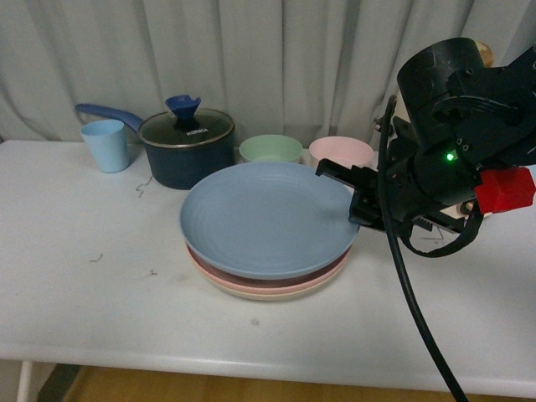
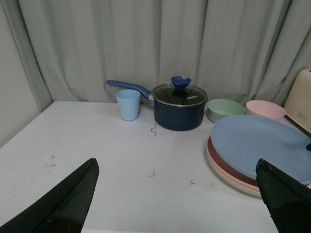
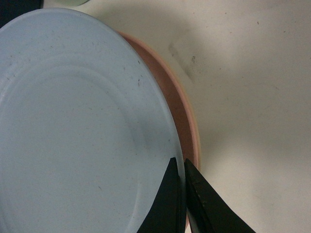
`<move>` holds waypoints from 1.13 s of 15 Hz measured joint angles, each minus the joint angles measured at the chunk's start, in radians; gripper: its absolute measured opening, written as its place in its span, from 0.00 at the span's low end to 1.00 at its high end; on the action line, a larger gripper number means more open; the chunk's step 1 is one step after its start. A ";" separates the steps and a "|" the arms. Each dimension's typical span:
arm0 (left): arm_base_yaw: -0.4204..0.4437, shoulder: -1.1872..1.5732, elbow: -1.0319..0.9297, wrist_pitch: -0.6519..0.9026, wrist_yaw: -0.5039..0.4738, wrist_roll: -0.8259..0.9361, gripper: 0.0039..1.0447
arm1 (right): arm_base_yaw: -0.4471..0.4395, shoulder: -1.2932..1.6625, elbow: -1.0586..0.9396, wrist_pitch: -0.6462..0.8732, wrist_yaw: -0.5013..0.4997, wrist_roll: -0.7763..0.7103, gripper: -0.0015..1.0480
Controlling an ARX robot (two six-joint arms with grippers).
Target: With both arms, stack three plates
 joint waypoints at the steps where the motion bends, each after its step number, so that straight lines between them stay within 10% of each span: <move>1: 0.000 0.000 0.000 0.000 0.000 0.000 0.94 | 0.000 0.003 0.006 -0.007 0.000 0.004 0.02; 4: 0.000 0.000 0.000 0.000 0.000 0.000 0.94 | 0.001 0.025 0.029 -0.025 0.010 0.006 0.06; 13: 0.000 0.000 0.000 0.000 0.000 0.000 0.94 | -0.050 -0.169 -0.049 0.105 -0.031 0.028 0.94; 15: 0.000 0.000 0.000 0.000 0.000 0.000 0.94 | -0.072 -0.312 -0.097 0.164 0.007 0.032 0.94; 17: 0.000 0.000 0.000 0.000 0.000 0.000 0.94 | -0.066 -0.418 -0.278 0.564 0.229 -0.164 0.78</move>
